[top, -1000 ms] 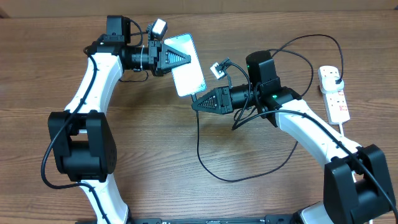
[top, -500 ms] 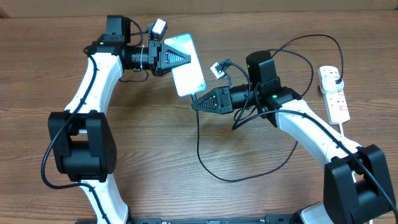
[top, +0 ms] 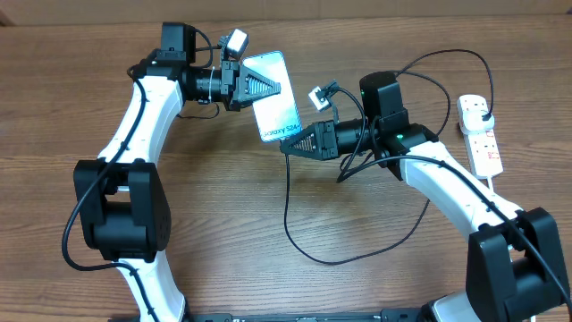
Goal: Plug charger to phone and switch on socket
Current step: 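Lower the phone flat onto the table with the left gripper, then open both grippers and lift them away from the phone, then move the right gripper to the white power strip's switch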
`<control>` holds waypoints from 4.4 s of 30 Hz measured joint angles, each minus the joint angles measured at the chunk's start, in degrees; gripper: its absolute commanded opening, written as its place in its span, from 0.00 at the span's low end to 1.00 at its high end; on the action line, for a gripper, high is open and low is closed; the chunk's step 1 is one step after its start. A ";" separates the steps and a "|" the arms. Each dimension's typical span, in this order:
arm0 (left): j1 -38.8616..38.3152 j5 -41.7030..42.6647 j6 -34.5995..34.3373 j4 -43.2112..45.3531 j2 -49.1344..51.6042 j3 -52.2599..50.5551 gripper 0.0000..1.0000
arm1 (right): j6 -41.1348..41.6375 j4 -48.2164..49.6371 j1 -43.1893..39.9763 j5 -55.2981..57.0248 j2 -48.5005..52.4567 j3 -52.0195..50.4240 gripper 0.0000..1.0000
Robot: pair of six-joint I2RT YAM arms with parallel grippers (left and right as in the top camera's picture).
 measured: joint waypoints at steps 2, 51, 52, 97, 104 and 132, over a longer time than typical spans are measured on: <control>-0.02 0.02 0.07 -0.26 0.00 -0.02 0.04 | 0.02 0.00 -0.20 0.98 0.00 0.11 0.36; 1.11 -41.70 20.70 -23.69 15.43 -0.33 0.04 | -7.32 -20.63 -0.92 25.66 0.00 0.33 0.72; 1.20 -41.46 20.70 -23.63 15.50 -0.33 0.04 | -7.43 -20.61 -0.81 26.10 0.00 0.33 0.72; 1.03 -60.78 10.40 -20.72 12.76 1.49 0.49 | -8.81 -21.73 1.20 30.27 0.00 0.33 0.77; 1.03 -66.47 7.87 -19.91 12.07 2.05 0.51 | -9.22 -22.16 1.22 30.95 0.00 0.33 0.76; 1.14 -71.34 5.90 -22.21 -30.34 3.43 1.00 | -8.72 -36.33 -17.77 31.34 -1.49 8.39 0.04</control>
